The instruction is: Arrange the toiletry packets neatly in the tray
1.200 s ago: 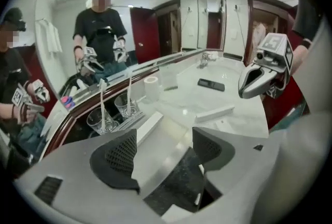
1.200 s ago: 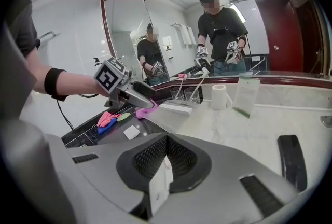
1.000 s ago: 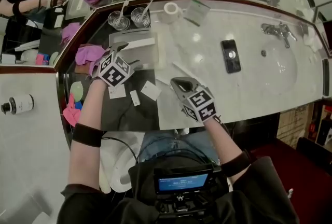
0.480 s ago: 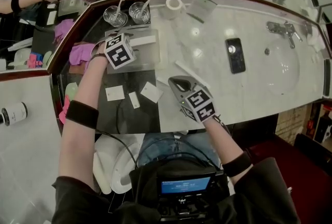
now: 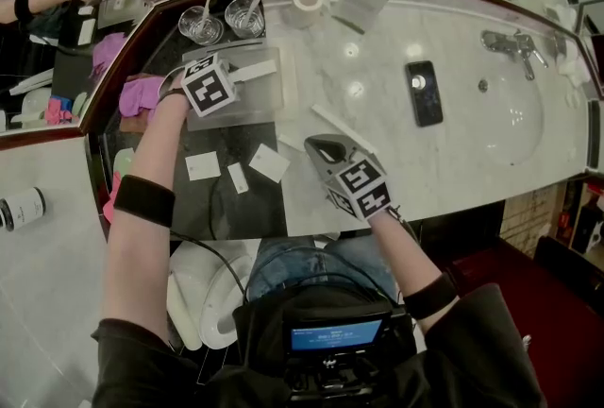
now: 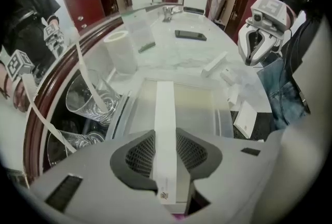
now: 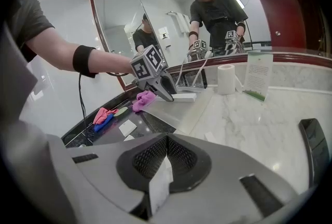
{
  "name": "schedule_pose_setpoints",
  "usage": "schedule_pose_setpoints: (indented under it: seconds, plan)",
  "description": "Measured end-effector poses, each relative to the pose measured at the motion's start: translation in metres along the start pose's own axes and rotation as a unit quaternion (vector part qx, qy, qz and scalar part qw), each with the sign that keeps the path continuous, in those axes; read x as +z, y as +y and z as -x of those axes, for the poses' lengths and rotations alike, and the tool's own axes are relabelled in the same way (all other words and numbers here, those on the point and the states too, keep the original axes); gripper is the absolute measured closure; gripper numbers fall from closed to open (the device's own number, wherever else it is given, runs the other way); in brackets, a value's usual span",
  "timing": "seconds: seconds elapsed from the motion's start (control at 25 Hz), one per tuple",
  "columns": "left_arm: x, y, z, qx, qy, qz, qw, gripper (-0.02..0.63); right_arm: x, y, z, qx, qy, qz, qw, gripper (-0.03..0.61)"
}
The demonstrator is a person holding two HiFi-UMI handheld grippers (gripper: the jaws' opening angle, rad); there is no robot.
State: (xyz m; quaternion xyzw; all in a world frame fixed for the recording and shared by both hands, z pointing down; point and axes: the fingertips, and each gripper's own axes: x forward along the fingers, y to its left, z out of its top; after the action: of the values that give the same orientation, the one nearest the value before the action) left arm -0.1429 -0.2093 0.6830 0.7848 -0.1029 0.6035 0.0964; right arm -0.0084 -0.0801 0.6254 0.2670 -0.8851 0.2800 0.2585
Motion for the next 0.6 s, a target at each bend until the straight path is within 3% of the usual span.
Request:
schedule_pose_setpoints:
  seconds: [0.36,0.48,0.6]
  plan:
    - [0.011,-0.018,0.039,0.042,-0.047,0.102,0.9928,0.489,-0.007,-0.004,0.026,-0.002,0.003,0.015,1.000,0.574]
    - [0.013,-0.039,0.055,0.054,-0.063,0.149,0.9854,0.489,-0.008,-0.006,0.043,-0.003,0.005,0.023,1.000,0.574]
    - [0.021,-0.067,0.071,0.055,-0.098,0.209,0.9713,0.489,-0.007,-0.005,0.059,0.000,0.008,0.032,0.999,0.574]
